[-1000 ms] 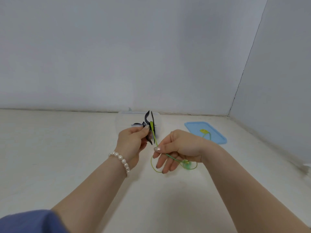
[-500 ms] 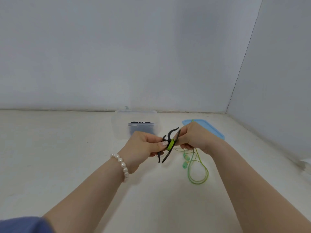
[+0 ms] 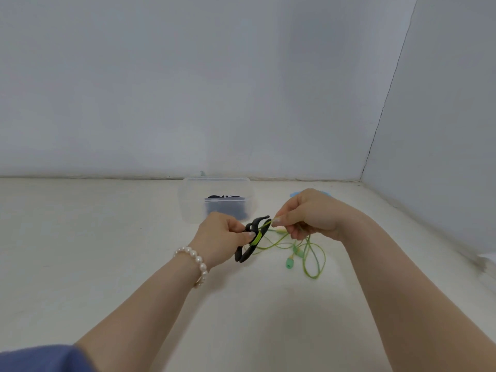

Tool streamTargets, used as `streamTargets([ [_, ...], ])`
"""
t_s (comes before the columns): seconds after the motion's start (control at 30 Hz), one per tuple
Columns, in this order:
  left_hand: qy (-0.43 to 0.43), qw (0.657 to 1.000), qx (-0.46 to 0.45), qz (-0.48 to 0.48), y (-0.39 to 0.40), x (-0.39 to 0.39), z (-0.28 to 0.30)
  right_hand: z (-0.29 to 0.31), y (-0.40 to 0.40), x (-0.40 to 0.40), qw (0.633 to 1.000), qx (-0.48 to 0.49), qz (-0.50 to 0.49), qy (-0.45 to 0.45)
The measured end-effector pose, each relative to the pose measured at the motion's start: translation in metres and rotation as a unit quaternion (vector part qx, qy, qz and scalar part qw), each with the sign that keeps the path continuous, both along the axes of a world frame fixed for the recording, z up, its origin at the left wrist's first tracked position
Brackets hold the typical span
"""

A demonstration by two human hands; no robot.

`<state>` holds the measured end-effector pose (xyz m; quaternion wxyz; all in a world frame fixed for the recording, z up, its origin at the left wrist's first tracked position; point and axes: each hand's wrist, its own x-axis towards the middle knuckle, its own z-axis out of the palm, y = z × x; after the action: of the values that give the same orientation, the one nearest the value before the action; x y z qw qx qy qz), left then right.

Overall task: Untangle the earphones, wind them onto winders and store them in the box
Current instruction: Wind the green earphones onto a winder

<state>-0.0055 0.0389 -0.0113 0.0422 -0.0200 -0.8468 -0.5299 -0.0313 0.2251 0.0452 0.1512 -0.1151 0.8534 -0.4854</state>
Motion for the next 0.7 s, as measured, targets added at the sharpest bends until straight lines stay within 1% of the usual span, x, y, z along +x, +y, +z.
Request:
streamTargets([
  [0.07,0.023,0.998,0.044,0.038,0.000,-0.002,-0.001,0.001,-0.009,0.005,0.998,-0.031,0.047,-0.029],
  [0.17,0.039,0.985,0.153,0.070,0.002,0.001,0.005,-0.002,-0.022,0.013,0.987,-0.069,0.124,-0.075],
  [0.23,0.027,0.970,0.231,0.067,0.003,0.004,0.010,-0.005,-0.027,0.016,0.981,-0.059,0.160,-0.096],
  [0.33,0.007,0.950,0.309,0.046,0.005,0.009,0.015,-0.011,-0.031,0.017,0.976,-0.018,0.183,-0.118],
  [0.43,0.002,0.943,0.331,0.014,0.005,0.011,0.018,-0.018,-0.030,0.017,0.972,0.024,0.193,-0.131],
  [0.53,-0.020,0.939,0.340,-0.046,0.005,0.014,0.019,-0.023,-0.025,0.011,0.979,0.038,0.161,-0.121],
  [0.6,-0.047,0.938,0.336,-0.077,0.005,0.015,0.019,-0.024,-0.019,0.007,0.989,0.038,0.118,-0.081],
  [0.7,-0.061,0.957,0.276,-0.070,0.005,0.015,0.018,-0.025,-0.009,0.001,0.998,0.047,0.039,-0.008],
])
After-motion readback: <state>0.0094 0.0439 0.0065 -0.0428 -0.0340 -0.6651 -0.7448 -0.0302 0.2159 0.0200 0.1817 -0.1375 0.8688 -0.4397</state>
